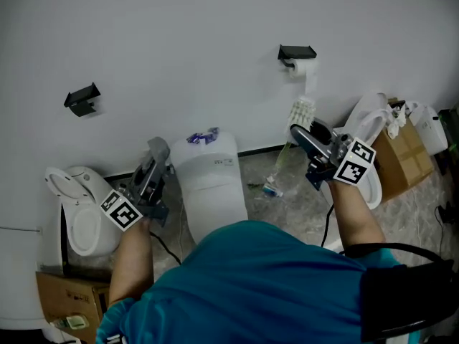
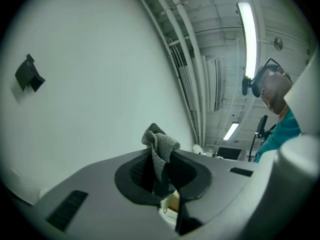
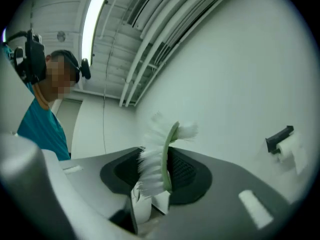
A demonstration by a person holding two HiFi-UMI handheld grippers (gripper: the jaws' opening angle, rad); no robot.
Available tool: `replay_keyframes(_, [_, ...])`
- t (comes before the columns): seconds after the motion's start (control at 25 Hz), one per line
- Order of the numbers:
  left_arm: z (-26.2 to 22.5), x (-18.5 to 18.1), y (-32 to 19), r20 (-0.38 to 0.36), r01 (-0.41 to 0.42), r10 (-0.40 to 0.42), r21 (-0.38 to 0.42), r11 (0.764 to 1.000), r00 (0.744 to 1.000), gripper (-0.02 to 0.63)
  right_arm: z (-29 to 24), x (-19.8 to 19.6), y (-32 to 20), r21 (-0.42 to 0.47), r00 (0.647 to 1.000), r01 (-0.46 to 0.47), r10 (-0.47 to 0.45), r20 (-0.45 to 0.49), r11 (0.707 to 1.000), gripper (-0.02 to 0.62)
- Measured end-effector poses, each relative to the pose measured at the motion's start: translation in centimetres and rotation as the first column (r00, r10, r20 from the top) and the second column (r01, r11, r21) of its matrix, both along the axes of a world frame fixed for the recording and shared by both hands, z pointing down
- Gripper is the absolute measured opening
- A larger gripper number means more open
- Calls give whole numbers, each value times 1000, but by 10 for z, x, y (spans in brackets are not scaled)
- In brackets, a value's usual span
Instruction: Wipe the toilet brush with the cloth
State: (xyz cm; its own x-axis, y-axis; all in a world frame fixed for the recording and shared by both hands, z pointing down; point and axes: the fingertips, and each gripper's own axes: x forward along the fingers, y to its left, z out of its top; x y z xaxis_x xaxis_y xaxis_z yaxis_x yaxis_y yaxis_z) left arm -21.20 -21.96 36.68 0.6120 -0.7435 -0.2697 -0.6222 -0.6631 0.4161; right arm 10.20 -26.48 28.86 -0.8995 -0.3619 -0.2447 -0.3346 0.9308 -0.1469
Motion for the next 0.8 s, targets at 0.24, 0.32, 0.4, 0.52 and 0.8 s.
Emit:
replay_keyframes(0.24, [-16, -20, 9, 72, 149, -150, 18, 989, 986, 38, 85, -39, -25, -40, 953, -64, 49, -299, 997, 140])
replay_keyframes(0.32, [-20, -18, 11, 83, 155, -156, 21, 988, 984, 38, 98, -46, -30, -62, 943, -69, 45, -331, 996, 140])
replay_keyframes(0.4, [-22, -17, 13, 91, 155, -156, 24, 988, 984, 40, 100, -53, -34, -83, 947, -56, 27, -320, 995, 141])
replay_keyframes(0.52, [-22, -14, 16, 103, 151, -153, 27, 988, 983, 38, 95, -62, -36, -85, 953, -36, 9, -304, 996, 141])
replay_keyframes(0.8, [-20, -12, 15, 99, 139, -140, 21, 990, 985, 40, 89, -73, -33, -31, 940, -12, 1, -342, 999, 141])
